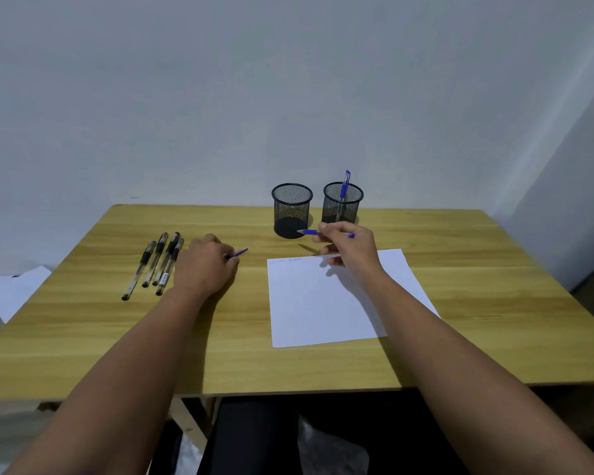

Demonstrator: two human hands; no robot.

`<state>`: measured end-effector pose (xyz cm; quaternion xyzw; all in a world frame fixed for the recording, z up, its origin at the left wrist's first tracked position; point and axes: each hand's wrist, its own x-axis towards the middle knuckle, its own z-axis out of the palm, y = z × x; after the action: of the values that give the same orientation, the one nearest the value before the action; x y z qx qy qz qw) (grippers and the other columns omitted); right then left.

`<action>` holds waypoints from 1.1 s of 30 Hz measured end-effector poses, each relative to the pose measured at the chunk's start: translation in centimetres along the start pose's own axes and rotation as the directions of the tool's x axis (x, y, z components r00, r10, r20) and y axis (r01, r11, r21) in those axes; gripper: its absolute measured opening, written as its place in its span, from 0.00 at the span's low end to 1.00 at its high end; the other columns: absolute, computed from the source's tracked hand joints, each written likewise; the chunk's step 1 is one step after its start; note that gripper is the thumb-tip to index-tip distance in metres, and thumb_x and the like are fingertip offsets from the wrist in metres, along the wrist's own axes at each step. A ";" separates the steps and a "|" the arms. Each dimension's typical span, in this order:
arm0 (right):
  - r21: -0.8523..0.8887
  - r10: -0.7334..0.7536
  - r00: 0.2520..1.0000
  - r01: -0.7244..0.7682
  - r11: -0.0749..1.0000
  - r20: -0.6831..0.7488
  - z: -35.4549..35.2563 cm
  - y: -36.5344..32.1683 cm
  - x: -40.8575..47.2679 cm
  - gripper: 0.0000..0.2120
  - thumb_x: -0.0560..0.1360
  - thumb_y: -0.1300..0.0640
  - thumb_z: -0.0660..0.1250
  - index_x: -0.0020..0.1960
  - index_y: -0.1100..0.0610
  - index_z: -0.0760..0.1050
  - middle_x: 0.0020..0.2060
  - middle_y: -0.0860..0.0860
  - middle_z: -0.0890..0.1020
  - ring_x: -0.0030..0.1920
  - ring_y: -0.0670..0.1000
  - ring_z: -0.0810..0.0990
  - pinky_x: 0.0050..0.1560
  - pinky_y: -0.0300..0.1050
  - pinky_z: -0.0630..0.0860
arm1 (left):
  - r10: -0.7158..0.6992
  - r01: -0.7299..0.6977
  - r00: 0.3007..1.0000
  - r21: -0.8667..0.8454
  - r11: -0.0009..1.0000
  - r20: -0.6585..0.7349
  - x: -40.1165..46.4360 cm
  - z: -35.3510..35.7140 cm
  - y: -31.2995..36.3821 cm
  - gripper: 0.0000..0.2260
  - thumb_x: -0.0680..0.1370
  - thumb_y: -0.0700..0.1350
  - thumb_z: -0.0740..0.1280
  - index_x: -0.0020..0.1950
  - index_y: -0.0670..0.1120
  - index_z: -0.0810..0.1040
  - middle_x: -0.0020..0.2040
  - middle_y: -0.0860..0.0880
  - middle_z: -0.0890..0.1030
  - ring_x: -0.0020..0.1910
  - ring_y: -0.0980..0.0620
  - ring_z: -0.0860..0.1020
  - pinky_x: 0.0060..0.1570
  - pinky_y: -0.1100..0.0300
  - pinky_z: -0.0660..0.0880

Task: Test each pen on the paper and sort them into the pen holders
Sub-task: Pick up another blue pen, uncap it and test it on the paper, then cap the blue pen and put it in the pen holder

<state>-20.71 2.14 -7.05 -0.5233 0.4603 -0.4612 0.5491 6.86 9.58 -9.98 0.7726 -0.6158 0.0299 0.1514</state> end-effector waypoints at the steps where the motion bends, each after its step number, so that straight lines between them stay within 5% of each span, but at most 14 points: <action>1: 0.009 0.010 1.000 -0.011 1.000 0.022 0.0 0.0 0.0 0.08 0.81 0.56 0.73 0.52 0.61 0.85 0.42 0.55 0.89 0.30 0.46 0.81 0.27 0.38 0.77 | 0.002 -0.002 1.000 -0.010 1.000 -0.019 0.0 0.1 0.0 0.14 0.80 0.55 0.67 0.60 0.51 0.84 0.57 0.47 0.80 0.57 0.44 0.77 0.50 0.46 0.79; 8: -0.201 -0.072 0.987 0.101 0.974 0.146 0.3 0.8 0.3 0.04 0.80 0.62 0.74 0.52 0.62 0.87 0.42 0.55 0.87 0.28 0.42 0.77 0.27 0.35 0.71 | -0.037 0.017 0.994 -0.203 0.979 -0.098 -0.1 -0.2 0.9 0.08 0.80 0.50 0.69 0.55 0.50 0.84 0.49 0.51 0.84 0.48 0.48 0.80 0.42 0.52 0.78; 14: -0.301 -0.116 0.973 0.173 0.938 0.199 1.6 1.2 0.6 0.05 0.77 0.67 0.76 0.52 0.66 0.87 0.26 0.41 0.81 0.26 0.38 0.76 0.28 0.29 0.69 | -0.038 0.002 0.998 -0.550 0.835 -0.054 0.0 -0.9 2.1 0.04 0.80 0.47 0.70 0.53 0.51 0.84 0.48 0.56 0.83 0.45 0.56 0.80 0.39 0.59 0.73; 26: -0.327 -0.121 0.972 0.183 0.927 0.201 1.0 0.9 0.6 0.05 0.77 0.67 0.76 0.51 0.64 0.88 0.29 0.42 0.82 0.26 0.37 0.76 0.29 0.30 0.70 | 0.055 -0.070 0.998 -0.563 0.824 -0.044 -0.5 -2.3 4.0 0.05 0.80 0.44 0.70 0.53 0.48 0.84 0.50 0.53 0.83 0.49 0.56 0.80 0.44 0.60 0.76; 33: -0.289 -0.090 0.971 0.154 0.945 0.223 0.4 0.3 0.2 0.04 0.76 0.65 0.77 0.49 0.60 0.88 0.30 0.46 0.81 0.27 0.41 0.73 0.29 0.36 0.70 | 0.016 0.000 1.000 -0.714 0.700 0.016 -0.1 -3.0 5.4 0.04 0.78 0.41 0.72 0.51 0.46 0.86 0.47 0.49 0.86 0.46 0.54 0.82 0.48 0.58 0.77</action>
<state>-20.27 2.05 -7.35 -0.6744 0.4326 -0.3612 0.4770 2.11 9.44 -6.14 0.6515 -0.5841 -0.2181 0.4322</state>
